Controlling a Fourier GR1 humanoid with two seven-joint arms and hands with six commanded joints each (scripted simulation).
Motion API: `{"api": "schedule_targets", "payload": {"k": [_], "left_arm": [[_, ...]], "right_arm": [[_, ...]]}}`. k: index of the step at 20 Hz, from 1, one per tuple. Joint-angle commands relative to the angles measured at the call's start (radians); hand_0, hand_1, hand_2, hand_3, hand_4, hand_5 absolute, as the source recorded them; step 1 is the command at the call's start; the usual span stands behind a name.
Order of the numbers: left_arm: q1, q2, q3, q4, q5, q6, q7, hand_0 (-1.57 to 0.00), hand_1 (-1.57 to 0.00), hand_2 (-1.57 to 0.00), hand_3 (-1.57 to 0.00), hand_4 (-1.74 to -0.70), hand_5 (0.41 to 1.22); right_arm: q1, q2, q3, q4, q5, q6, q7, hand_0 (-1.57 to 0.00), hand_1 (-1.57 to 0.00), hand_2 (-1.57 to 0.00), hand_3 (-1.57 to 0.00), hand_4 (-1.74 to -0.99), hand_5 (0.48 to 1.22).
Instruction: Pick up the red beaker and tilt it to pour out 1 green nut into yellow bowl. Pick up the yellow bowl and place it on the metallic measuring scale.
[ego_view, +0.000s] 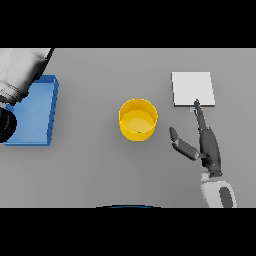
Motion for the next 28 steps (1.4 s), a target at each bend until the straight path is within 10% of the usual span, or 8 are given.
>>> {"api": "schedule_targets", "payload": {"k": [1, 14, 28], "left_arm": [[0.005, 0.018, 0.058, 0.026, 0.067, 0.013, 0.013, -1.57, -1.57, -1.57, -1.42, -1.74, 1.221], [0.354, 0.242, 0.431, 0.133, 0.661, 0.292, 0.256, -1.57, -1.57, -1.57, -1.56, -1.74, 1.221], [0.993, 0.377, 0.416, -0.649, 0.993, 0.613, 0.573, -1.57, -1.57, -1.57, -1.39, -1.74, 1.221]], "right_arm": [[0.007, -0.008, 0.001, -0.006, 0.008, -0.002, -0.017, 0.0, 0.0, 0.0, 0.0, -1.144, 0.633], [-0.015, -0.009, -0.007, 0.01, -0.097, 0.081, -0.038, 0.0, 0.0, 0.0, 0.0, -1.165, 0.672], [-0.013, -0.015, 0.001, 0.033, -0.074, 0.076, -0.078, 0.0, 0.0, 0.0, 0.0, -1.195, 0.69]]}}
